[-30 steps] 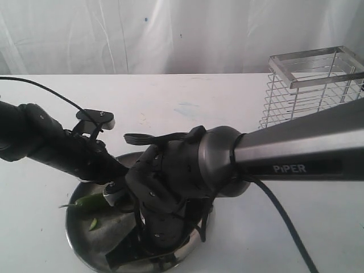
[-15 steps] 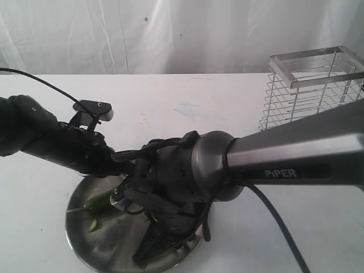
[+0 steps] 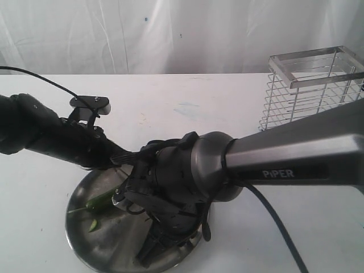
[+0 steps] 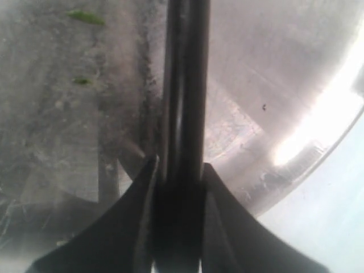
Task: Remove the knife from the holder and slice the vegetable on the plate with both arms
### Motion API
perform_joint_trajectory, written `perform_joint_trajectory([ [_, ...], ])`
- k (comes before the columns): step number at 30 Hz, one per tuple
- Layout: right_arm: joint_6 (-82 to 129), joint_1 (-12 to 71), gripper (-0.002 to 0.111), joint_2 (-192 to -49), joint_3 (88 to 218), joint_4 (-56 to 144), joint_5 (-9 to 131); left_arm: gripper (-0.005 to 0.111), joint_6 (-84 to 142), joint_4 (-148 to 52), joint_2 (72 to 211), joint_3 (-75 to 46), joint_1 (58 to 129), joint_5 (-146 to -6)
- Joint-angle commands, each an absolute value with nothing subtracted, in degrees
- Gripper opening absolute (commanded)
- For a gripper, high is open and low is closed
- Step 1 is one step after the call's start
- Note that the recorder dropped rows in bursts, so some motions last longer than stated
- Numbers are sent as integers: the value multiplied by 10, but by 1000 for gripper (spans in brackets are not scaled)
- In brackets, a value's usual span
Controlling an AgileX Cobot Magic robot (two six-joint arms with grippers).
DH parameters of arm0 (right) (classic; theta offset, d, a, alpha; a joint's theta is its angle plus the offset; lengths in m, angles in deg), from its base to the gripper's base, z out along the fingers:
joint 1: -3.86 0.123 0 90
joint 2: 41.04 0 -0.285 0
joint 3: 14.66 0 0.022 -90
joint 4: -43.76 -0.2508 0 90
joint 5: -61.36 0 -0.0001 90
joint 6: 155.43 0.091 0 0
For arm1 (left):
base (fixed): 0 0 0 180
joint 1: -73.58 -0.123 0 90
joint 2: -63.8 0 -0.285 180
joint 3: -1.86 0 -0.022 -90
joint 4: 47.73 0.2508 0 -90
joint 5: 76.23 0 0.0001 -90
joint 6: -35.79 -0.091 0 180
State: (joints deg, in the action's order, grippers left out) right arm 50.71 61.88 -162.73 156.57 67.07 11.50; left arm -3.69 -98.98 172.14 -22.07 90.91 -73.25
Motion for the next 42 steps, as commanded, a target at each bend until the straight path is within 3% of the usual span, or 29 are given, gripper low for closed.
perform_joint_trajectory([
  [1,502,615,0,-1644,1555,663,99,0,-43,-1000,1740,-194,910,-687],
  [26,462,615,0,-1644,1555,663,48,0,-65,-1000,1831,-193,910,-680],
  [42,462,615,0,-1587,1555,676,48,0,-65,-989,1662,-183,909,-642],
])
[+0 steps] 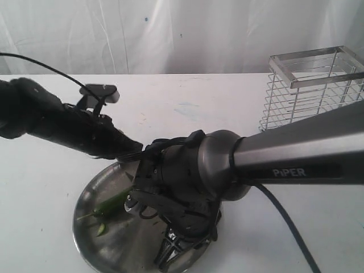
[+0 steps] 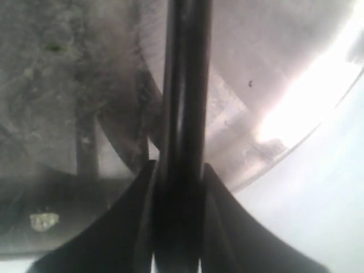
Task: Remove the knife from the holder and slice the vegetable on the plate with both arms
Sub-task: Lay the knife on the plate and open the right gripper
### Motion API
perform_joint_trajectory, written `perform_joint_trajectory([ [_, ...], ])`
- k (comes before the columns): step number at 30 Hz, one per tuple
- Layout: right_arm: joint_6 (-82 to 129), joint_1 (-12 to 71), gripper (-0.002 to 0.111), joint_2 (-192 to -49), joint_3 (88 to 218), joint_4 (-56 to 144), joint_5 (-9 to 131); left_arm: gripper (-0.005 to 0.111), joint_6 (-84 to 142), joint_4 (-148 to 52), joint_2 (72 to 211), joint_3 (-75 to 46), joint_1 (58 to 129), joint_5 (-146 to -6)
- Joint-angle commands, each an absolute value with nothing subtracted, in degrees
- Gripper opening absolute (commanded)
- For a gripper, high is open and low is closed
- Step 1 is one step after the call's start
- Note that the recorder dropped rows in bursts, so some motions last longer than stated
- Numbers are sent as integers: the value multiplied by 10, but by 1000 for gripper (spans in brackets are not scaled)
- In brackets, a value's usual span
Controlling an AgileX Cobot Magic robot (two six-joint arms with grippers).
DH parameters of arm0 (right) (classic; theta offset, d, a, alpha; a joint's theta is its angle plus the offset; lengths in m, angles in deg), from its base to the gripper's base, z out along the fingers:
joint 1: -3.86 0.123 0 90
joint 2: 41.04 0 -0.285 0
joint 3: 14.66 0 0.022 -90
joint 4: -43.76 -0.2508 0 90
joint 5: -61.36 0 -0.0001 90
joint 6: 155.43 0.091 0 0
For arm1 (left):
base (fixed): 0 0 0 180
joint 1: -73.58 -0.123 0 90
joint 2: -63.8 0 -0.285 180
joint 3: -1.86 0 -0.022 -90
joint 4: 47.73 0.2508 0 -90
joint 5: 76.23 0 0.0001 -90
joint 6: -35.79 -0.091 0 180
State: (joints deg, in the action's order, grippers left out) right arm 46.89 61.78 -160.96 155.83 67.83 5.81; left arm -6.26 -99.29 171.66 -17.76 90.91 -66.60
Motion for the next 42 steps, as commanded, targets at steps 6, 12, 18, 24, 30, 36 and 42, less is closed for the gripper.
perform_joint_trajectory([
  [6,462,615,0,-1572,1555,678,46,0,-65,-953,1591,-219,909,-644],
  [12,462,615,0,-1540,1555,678,31,0,-65,-937,1506,-293,909,-706],
  [18,441,589,0,-1516,1554,664,61,0,-86,-917,1443,-351,909,-742],
  [24,269,502,0,-1534,1554,498,109,0,-90,-902,1436,-368,909,-742],
  [30,258,456,0,-1548,1554,480,123,0,-90,-902,1436,-368,909,-773],
  [36,246,455,21,-1560,1554,480,161,0,-90,-902,1436,-368,909,-785],
  [42,246,455,39,-1575,1554,479,141,0,-90,-902,1436,-368,909,-766],
])
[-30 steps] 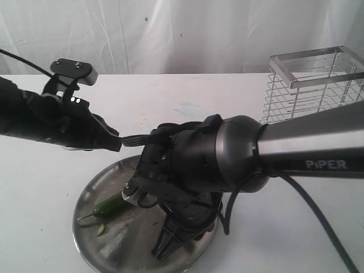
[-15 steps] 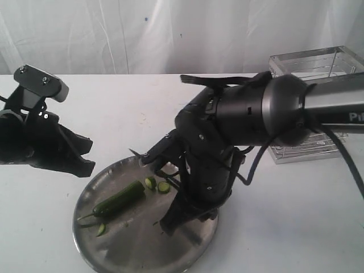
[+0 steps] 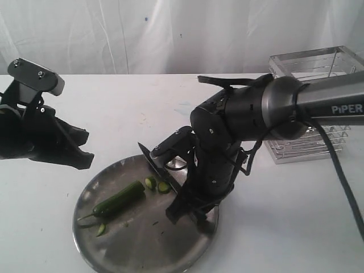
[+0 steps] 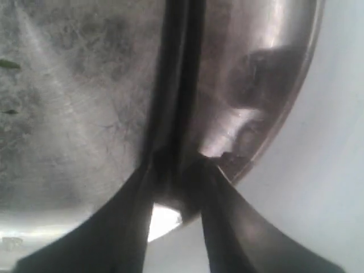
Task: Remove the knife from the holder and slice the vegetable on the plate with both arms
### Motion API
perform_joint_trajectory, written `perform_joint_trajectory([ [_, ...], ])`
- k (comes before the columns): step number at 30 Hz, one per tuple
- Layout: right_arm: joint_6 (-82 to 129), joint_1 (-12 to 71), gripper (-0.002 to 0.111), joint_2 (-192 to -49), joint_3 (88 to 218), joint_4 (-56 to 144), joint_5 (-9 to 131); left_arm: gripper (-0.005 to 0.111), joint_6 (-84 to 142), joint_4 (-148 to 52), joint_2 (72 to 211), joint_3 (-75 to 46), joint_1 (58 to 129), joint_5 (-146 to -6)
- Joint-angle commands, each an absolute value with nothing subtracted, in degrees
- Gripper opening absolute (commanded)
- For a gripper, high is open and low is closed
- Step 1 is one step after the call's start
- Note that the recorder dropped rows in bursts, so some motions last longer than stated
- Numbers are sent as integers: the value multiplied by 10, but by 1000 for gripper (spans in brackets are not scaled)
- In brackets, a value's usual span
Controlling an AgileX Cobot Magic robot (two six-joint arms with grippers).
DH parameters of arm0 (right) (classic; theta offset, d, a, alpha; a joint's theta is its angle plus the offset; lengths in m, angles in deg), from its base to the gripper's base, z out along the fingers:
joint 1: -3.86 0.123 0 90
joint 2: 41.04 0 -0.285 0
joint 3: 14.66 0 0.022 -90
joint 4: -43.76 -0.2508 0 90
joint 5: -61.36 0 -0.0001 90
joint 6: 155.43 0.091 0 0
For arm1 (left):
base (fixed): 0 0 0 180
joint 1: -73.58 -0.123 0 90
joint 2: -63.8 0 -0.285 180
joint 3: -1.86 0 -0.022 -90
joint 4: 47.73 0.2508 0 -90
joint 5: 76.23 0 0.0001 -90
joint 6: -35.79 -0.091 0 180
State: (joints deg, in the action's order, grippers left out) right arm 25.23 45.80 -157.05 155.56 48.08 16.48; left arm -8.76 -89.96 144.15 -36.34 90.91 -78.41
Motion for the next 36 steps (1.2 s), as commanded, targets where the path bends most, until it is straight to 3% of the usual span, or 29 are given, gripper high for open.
perform_joint_trajectory([
  [1,246,455,42,-1572,1554,483,130,0,-90,-902,1434,-368,909,-762],
  [5,259,455,39,-1497,1555,555,91,0,-87,-906,1366,-368,909,-762],
  [6,283,455,32,-1473,1555,588,96,0,-78,-910,1345,-368,905,-775],
  [8,327,449,2,-1402,1554,645,104,0,-46,-947,1307,-368,862,-762],
  [9,327,435,0,-1349,1547,646,120,0,-40,-951,1284,-371,827,-738],
  [17,385,261,0,-1087,1418,671,288,0,-37,-875,1136,-425,623,-651],
  [24,429,237,0,-778,1198,684,465,0,4,-887,953,-491,623,-701],
  [36,431,237,0,-506,1167,667,372,0,-13,-872,882,-500,623,-707],
])
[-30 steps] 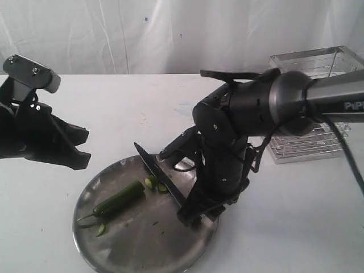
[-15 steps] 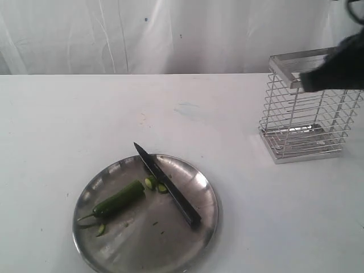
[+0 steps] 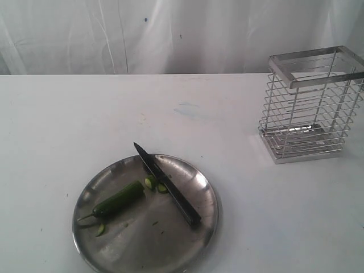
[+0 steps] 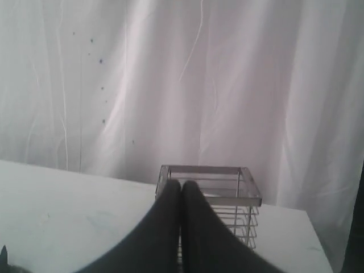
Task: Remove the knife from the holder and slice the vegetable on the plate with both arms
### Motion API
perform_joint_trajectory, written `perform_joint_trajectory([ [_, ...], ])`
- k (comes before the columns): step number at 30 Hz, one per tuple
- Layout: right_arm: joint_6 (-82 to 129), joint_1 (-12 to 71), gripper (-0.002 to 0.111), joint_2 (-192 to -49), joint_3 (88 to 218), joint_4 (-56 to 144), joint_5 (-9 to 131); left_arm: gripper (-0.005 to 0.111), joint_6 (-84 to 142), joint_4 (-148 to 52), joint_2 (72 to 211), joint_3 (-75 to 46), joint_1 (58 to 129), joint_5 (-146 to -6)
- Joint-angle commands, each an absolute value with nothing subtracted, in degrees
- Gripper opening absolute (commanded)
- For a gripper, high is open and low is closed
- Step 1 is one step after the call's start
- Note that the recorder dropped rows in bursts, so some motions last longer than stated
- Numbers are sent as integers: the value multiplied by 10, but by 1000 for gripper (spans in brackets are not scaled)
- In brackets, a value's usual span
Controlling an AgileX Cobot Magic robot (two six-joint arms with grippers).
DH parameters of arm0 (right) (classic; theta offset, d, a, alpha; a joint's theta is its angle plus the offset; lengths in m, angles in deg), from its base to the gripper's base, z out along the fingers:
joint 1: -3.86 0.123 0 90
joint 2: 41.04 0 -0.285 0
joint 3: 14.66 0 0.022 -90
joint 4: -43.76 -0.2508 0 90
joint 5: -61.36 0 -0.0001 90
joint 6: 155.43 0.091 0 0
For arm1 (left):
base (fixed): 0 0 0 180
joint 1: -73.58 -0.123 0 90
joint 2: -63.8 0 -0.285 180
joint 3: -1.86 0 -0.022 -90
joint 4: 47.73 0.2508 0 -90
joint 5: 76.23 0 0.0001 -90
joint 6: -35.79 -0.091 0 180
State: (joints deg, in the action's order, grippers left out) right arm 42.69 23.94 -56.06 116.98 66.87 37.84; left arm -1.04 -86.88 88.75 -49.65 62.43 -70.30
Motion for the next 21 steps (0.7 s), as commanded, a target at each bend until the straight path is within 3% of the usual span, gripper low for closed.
perform_joint_trajectory([
  [1,428,237,0,-492,1167,669,372,0,-13,-872,882,-500,623,-707],
  [5,440,212,0,-488,1166,787,386,0,-15,-872,881,-500,623,-704],
  [12,520,88,0,-488,1067,765,473,0,-15,-872,881,-500,623,-709],
  [19,449,79,0,-488,881,587,488,0,-15,-872,881,-500,623,-704],
  [21,360,73,0,-488,881,539,410,0,-15,-872,881,-500,623,-703],
])
